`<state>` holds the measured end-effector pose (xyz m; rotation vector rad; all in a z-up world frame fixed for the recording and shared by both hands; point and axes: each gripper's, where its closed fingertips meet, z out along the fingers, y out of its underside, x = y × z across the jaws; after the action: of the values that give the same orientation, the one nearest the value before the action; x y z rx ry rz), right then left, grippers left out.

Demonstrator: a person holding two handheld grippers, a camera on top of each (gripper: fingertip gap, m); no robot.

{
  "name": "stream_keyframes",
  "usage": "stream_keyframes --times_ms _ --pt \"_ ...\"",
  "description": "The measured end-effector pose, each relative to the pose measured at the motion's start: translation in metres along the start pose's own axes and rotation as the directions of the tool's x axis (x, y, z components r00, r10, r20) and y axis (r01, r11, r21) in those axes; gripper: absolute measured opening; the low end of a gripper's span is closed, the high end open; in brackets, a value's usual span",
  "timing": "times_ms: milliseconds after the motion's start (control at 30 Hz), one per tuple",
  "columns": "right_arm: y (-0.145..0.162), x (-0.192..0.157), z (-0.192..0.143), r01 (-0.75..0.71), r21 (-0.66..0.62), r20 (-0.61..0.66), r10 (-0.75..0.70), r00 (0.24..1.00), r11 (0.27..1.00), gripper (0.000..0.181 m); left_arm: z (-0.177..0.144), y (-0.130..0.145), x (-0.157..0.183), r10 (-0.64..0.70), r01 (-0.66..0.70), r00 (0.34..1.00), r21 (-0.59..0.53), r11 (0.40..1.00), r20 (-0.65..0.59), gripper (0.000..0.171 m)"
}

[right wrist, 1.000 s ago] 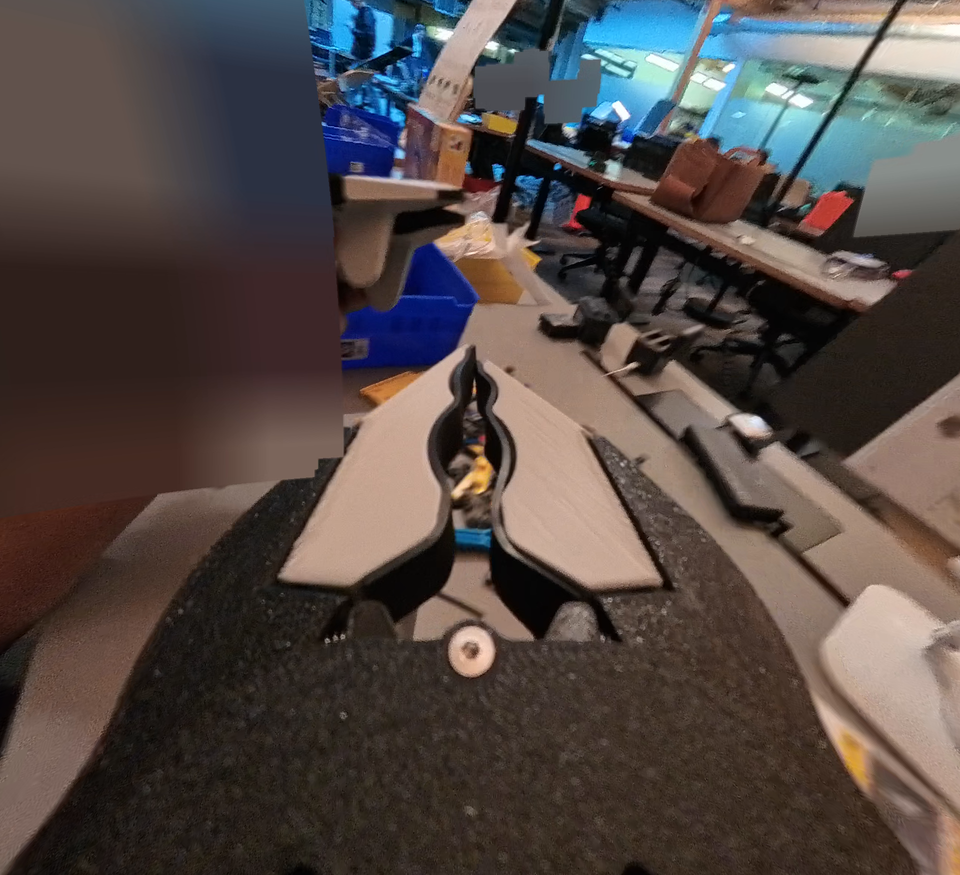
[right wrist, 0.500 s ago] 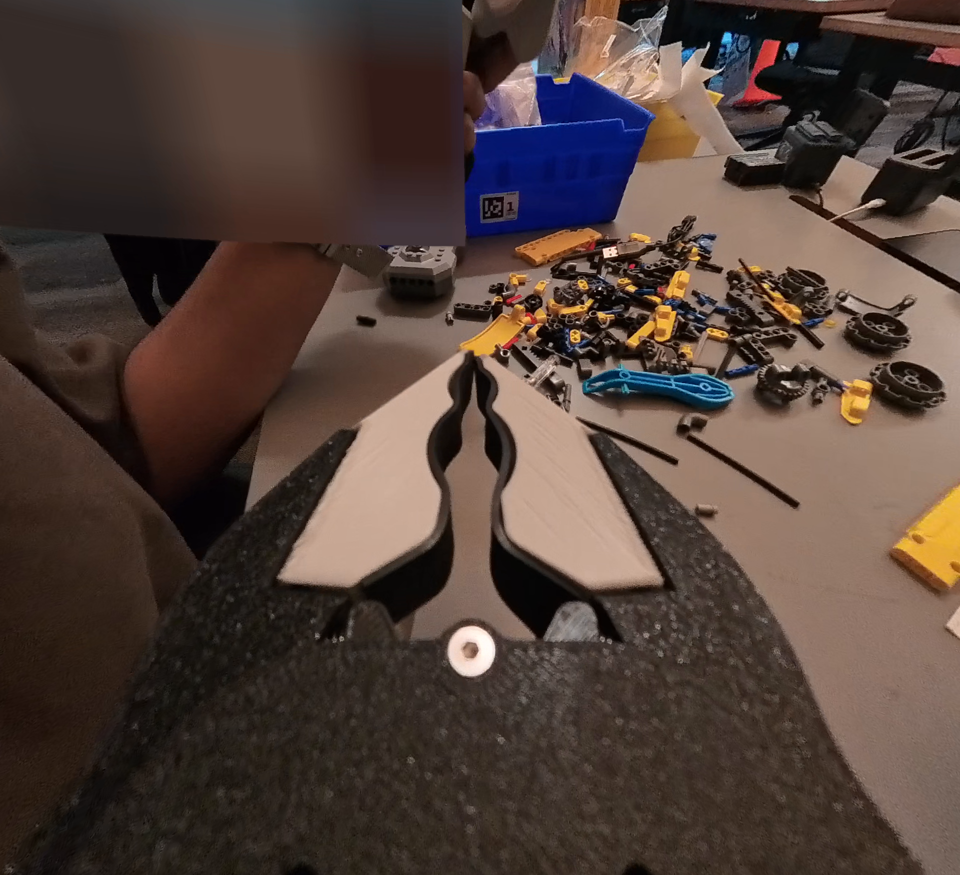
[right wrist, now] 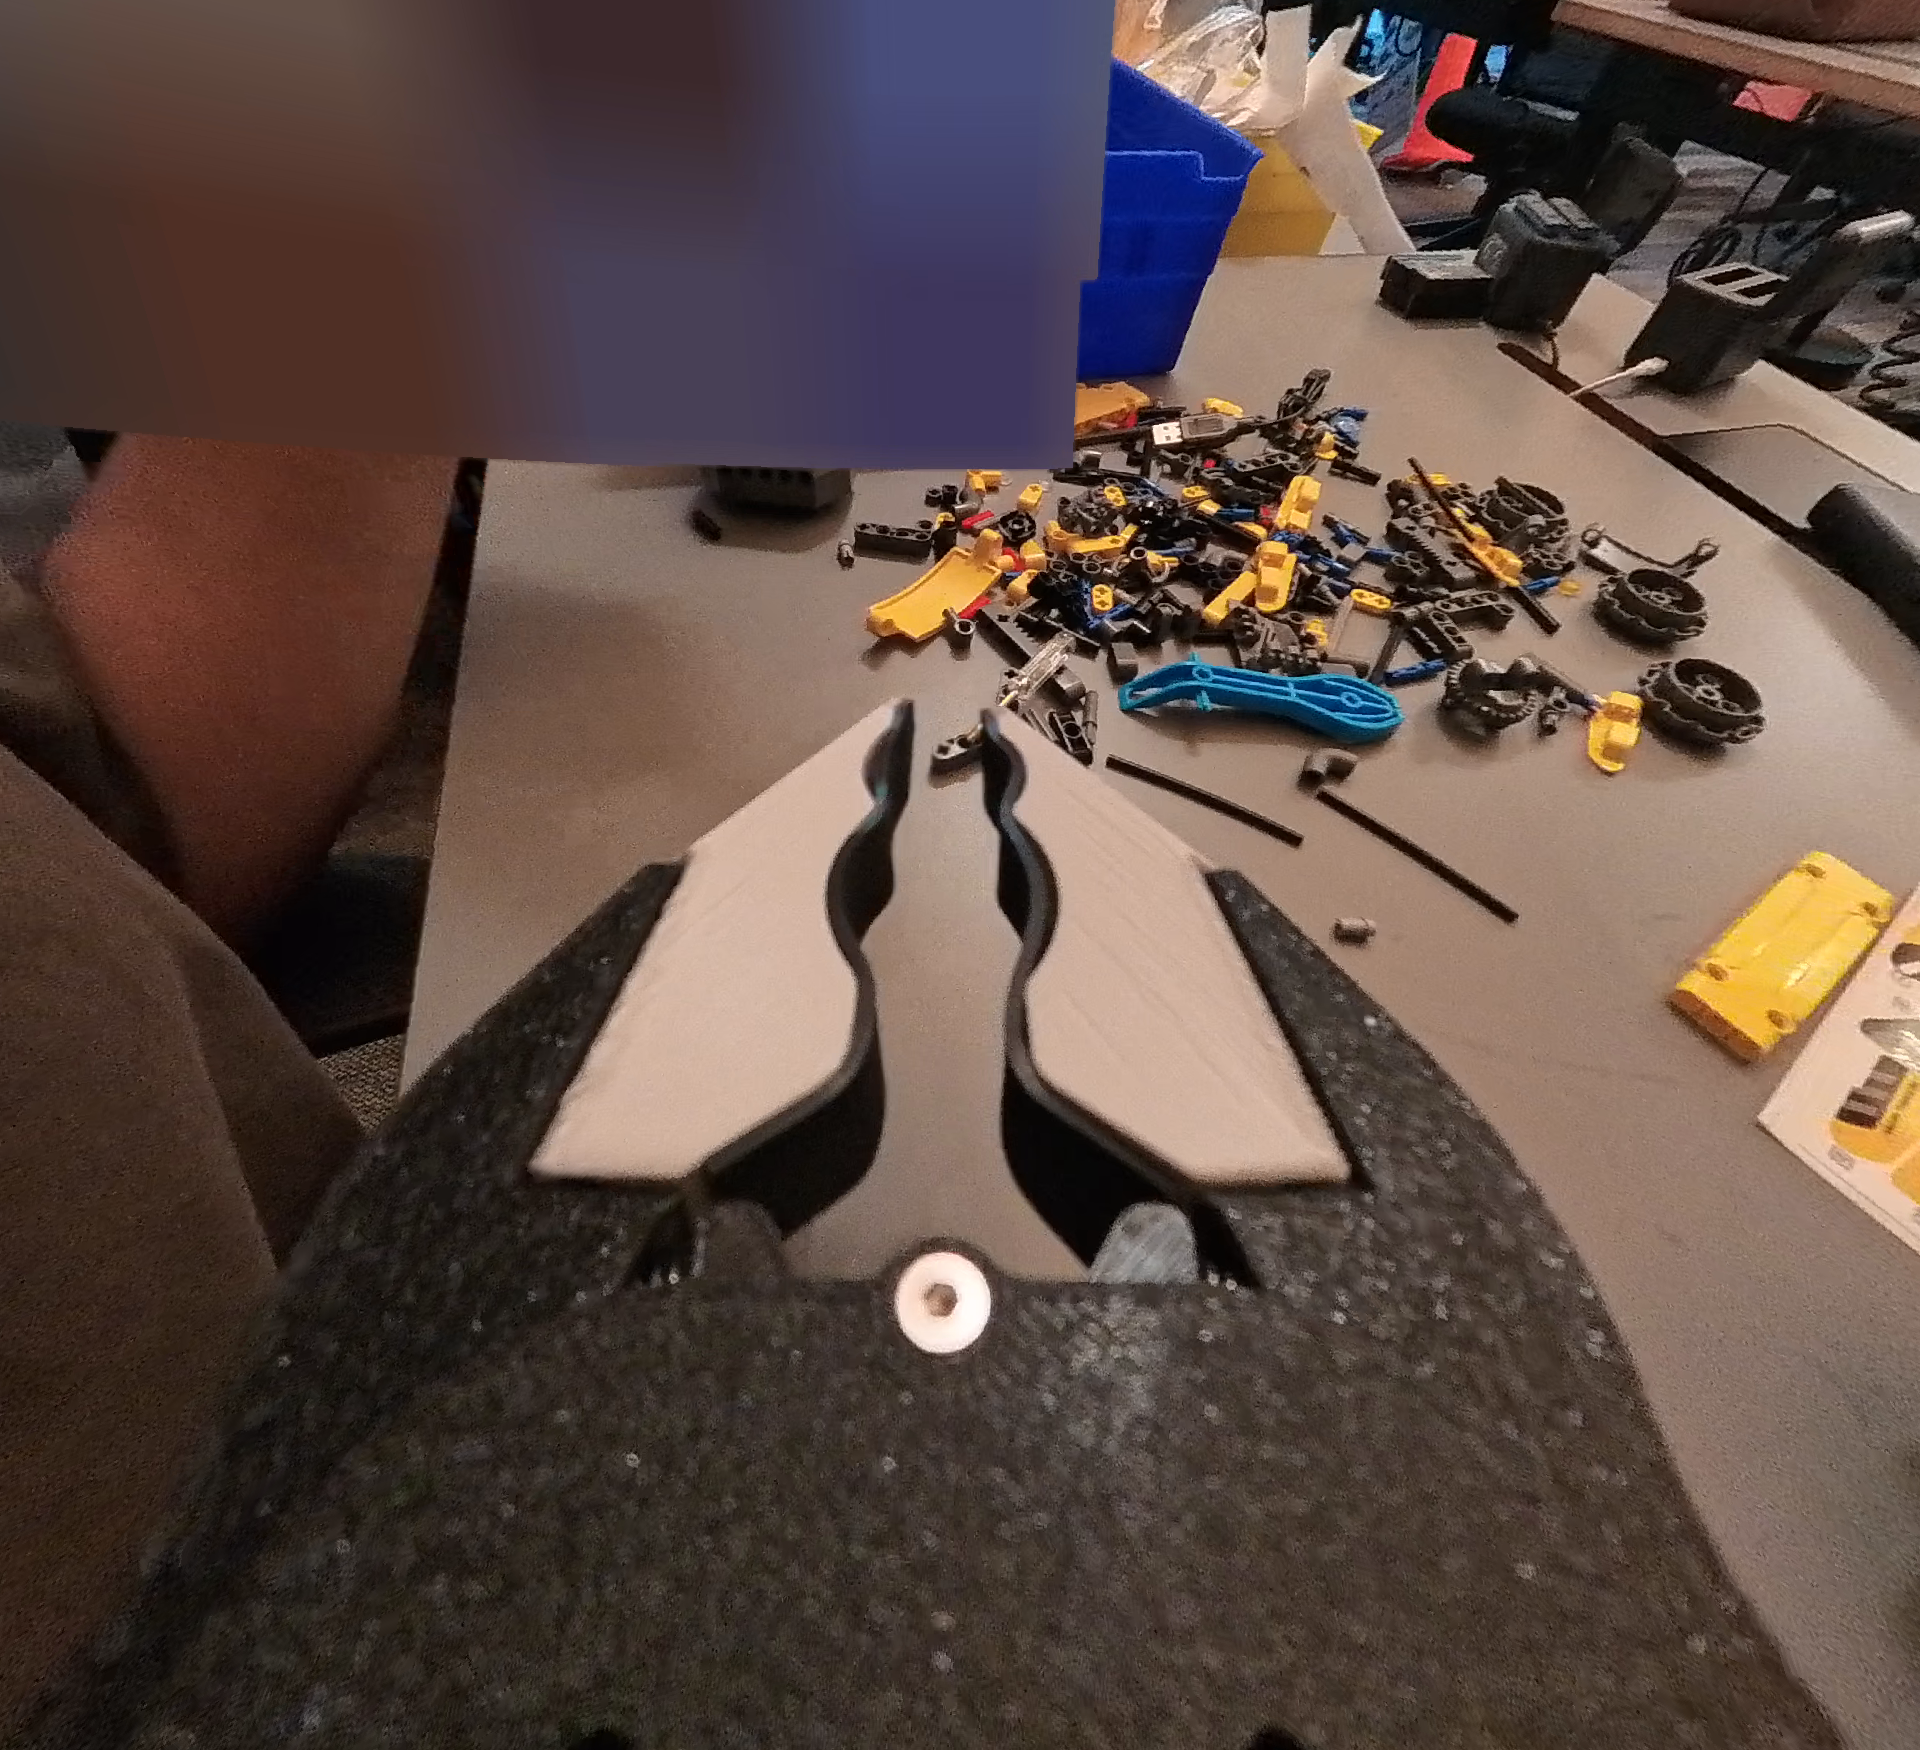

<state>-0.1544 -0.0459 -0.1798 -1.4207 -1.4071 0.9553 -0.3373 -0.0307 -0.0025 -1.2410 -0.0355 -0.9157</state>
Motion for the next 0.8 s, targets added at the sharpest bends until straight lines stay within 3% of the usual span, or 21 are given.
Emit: stream_keyframes --times_ms 133,200,333,533,800 --pt "0.002 -0.008 0.01 -0.014 -0.006 0.031 0.014 0.999 1.0 0.021 -0.039 -0.033 0.004 0.066 -0.081 0.99 0.114 0.99 0.124 0.001" --pt "0.001 -0.012 0.017 -0.02 -0.009 0.045 0.02 0.999 1.0 0.024 -0.046 -0.037 0.003 0.091 -0.112 0.981 0.118 0.987 0.171 0.002" --pt "-0.002 -0.023 0.033 -0.04 -0.022 0.088 0.042 0.995 0.999 0.029 -0.03 -0.01 -0.014 0.206 -0.188 0.932 -0.089 0.978 0.299 0.009" --pt "-0.011 -0.056 0.064 -0.044 -0.054 0.194 0.053 0.98 0.998 0.03 -0.007 0.0 -0.002 0.206 -0.188 0.956 -0.103 0.977 0.21 0.01" --pt "-0.001 -0.091 0.157 0.122 -0.252 0.316 -0.038 0.948 0.96 0.023 -0.016 -0.008 -0.002 0.197 -0.187 0.954 -0.068 0.98 0.225 0.011"
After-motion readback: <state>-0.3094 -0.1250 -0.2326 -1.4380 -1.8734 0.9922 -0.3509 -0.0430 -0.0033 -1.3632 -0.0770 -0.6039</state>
